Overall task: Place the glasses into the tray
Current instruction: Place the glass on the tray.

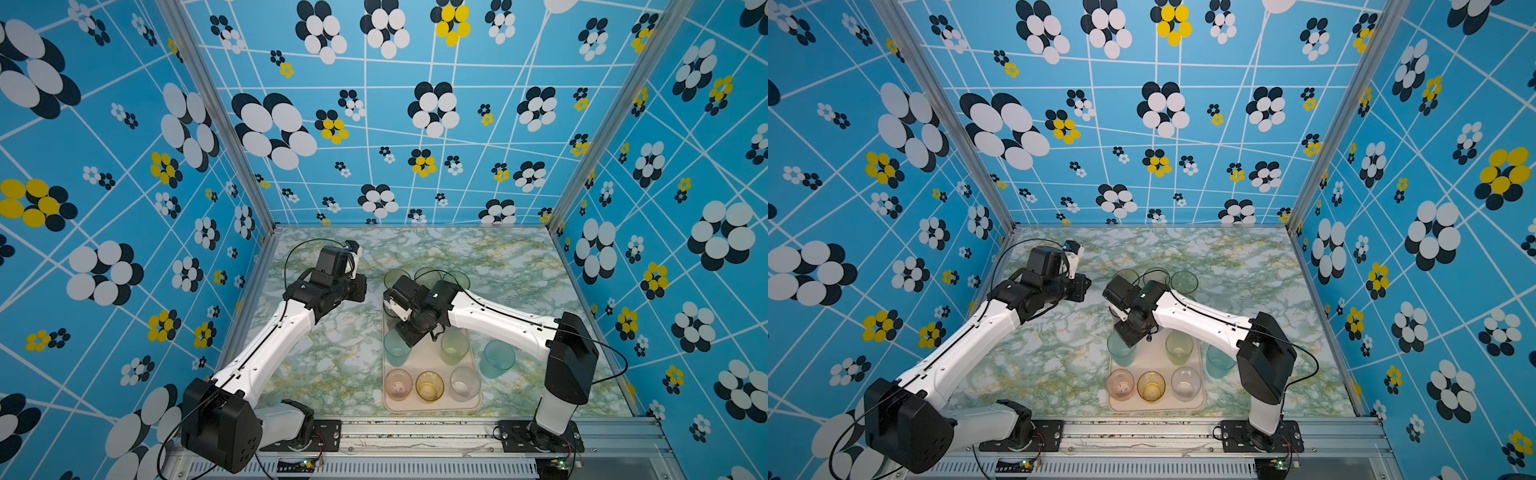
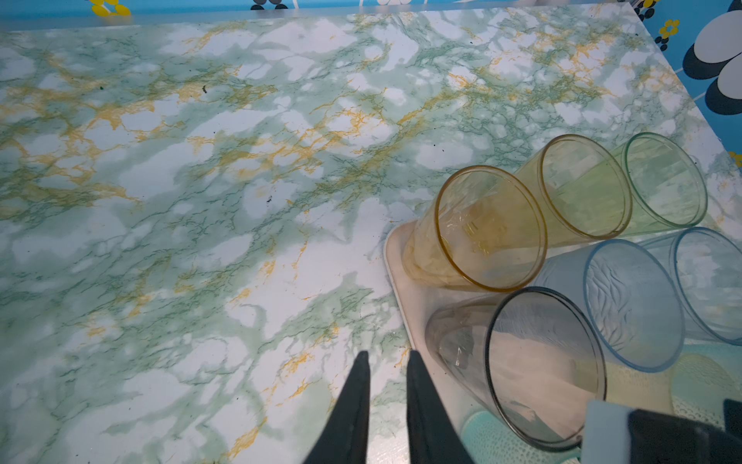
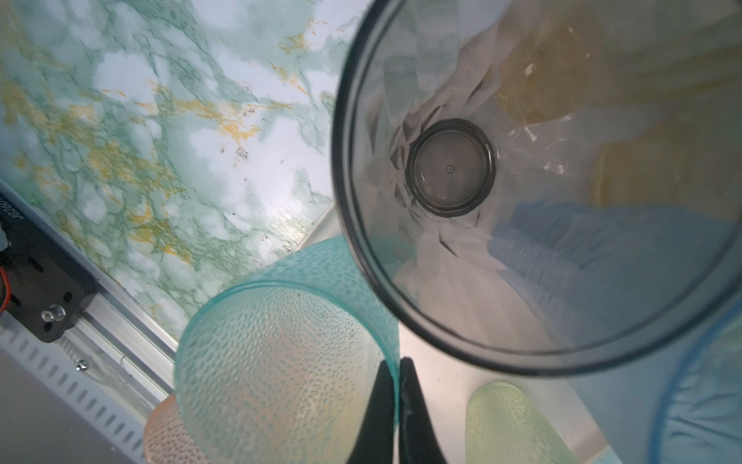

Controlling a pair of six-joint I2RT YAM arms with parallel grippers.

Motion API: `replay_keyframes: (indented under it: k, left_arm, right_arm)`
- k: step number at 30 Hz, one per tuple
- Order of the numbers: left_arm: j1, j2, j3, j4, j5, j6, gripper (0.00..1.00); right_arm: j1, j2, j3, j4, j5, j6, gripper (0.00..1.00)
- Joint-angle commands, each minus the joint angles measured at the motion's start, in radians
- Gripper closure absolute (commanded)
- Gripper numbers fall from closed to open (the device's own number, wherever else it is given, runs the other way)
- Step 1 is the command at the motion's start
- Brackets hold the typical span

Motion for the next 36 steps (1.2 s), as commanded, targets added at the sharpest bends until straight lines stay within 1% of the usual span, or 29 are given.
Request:
replay_keyframes:
  k: [1, 8, 20, 36]
  left_arm:
    - [0.012, -0.007, -0.011, -0.012, 0.007, 0.014, 0.8]
    - [0.014, -0.013, -0.014, -0.01, 0.01, 0.014, 0.8]
    - [0.018, -0.021, -0.021, -0.009, 0.009, 0.014, 0.8]
    - [0.019, -0.031, -0.032, -0.006, 0.004, 0.014, 0.8]
  right_arm:
    - [0.008, 0.019, 0.024, -0.026, 0.007, -0.009, 0.95]
    - [0.008, 0.018, 0.031, -0.037, 0.007, -0.009, 0.9]
    - [0.006, 0.003, 0.035, -0.042, 0.013, -0.009, 0.84]
    - [0.007, -0.05, 0.014, -0.04, 0.028, 0.0, 0.8]
